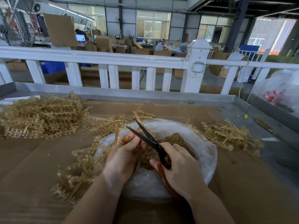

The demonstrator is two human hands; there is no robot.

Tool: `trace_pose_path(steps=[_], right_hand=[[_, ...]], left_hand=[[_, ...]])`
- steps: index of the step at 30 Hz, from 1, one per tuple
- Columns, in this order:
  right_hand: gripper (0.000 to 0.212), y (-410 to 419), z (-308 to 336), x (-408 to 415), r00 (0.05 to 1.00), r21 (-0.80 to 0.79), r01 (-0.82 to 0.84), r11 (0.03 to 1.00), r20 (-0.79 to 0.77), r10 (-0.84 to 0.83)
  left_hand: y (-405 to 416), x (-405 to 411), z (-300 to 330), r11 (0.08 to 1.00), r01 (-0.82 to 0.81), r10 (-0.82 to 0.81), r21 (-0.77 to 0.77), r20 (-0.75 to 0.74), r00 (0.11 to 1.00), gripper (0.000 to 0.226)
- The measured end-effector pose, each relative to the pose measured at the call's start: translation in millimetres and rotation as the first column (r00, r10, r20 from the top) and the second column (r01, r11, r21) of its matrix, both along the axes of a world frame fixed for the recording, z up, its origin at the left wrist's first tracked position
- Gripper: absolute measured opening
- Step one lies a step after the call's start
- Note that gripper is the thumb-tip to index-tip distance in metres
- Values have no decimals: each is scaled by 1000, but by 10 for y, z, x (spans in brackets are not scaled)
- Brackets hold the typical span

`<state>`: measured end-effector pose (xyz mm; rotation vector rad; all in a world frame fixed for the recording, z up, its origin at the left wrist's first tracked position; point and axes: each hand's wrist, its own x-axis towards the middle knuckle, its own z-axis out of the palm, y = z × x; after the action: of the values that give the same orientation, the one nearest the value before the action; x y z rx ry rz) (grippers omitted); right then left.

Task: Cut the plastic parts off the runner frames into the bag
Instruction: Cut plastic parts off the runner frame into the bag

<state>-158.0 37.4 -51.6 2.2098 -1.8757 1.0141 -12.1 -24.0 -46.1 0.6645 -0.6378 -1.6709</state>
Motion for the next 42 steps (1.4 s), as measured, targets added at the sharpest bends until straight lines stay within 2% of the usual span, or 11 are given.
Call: trace_pose_path(steps=[8, 12, 21, 30, 36, 42], right_hand=[[45, -12, 10, 5, 999, -9, -30, 1000, 29, 30], [35, -21, 6, -1, 998, -39, -34, 999, 47, 35], [34, -23, 11, 1, 997, -26, -43, 999, 56, 44], [40, 0, 24, 3, 999, -13, -16, 1000, 39, 16], [35, 9, 40, -4, 999, -2, -23, 1000, 39, 23], [28, 8, 46, 1, 1000, 2, -10, 1000, 21, 10]], left_hand=[[-6, 1, -37, 1000, 8, -7, -22, 33, 999, 14], [11, -27, -17, 1000, -22, 22, -13, 14, 1000, 12], [29, -13, 17, 999, 24, -24, -32, 27, 999, 8], [9, -41, -13, 997, -70, 70, -21, 27, 997, 11], [13, -37, -15, 996, -81, 82, -28, 60, 995, 11], [26, -36, 1, 998, -19, 22, -55, 51, 998, 9]])
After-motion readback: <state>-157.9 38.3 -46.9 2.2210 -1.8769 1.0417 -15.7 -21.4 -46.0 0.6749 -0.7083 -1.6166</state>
